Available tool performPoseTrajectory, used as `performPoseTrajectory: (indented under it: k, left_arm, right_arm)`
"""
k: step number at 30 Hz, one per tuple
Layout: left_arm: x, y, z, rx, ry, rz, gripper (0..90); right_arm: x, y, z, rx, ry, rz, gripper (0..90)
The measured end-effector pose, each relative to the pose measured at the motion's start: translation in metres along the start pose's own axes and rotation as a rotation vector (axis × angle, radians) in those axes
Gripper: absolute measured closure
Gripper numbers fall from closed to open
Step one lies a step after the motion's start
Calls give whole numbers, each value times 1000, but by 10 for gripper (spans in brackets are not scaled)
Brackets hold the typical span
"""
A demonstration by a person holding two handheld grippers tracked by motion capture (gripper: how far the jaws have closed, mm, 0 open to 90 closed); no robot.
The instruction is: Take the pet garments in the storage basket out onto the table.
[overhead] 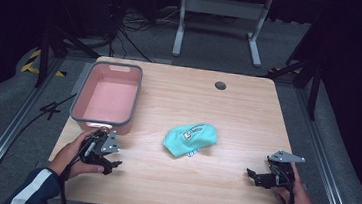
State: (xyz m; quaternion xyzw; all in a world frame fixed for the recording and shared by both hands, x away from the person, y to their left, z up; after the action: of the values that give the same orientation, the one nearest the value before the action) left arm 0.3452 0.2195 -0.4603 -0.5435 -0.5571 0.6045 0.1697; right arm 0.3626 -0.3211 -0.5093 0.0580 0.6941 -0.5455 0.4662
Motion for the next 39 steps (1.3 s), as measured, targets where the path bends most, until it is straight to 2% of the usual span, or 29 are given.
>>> performPoseTrajectory:
  k: [5,10,11,13,17,20,25,27,29,30,39]
  left_arm:
    - [19,-1,-3,-7,-33,3,204]
    - [41,-1,-7,-2,-90,27,191]
    - [41,-1,-7,-2,-90,27,190]
    - [50,0,-8,4,-128,38,190]
    - [66,1,-14,29,-191,94,180]
    - [75,1,-16,64,-229,126,177]
    - [91,2,-18,94,-321,197,166]
    - [97,3,-17,89,-335,243,153]
    - [98,2,-17,76,-339,238,150]
    - [98,2,-17,76,-349,240,150]
    - [98,2,-16,64,-358,239,145]
  right_arm:
    - [0,0,0,0,0,0,7]
    - [0,0,0,0,0,0,7]
    - [0,0,0,0,0,0,7]
    - [0,0,0,0,0,0,7]
    - [0,0,0,0,0,0,7]
    - [0,0,0,0,0,0,7]
    - [0,0,0,0,0,0,7]
    - [0,0,0,0,0,0,7]
    - [0,0,0,0,1,0,7]
    - [0,0,0,0,0,0,7]
    - [0,0,0,2,3,-1,7]
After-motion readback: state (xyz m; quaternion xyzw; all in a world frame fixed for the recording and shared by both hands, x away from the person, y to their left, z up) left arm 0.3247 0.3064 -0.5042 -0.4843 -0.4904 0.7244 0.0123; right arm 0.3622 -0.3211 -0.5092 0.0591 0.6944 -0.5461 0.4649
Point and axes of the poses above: each handheld gripper's, and its own axes: y roughly forward along the jaws, x roughly out of its underside, z roughly to its right, the point moved 3 cm from there along y, roughly forward along the jaws, and after that the axes turned 3 degrees about -y, right-handed, at the moved point
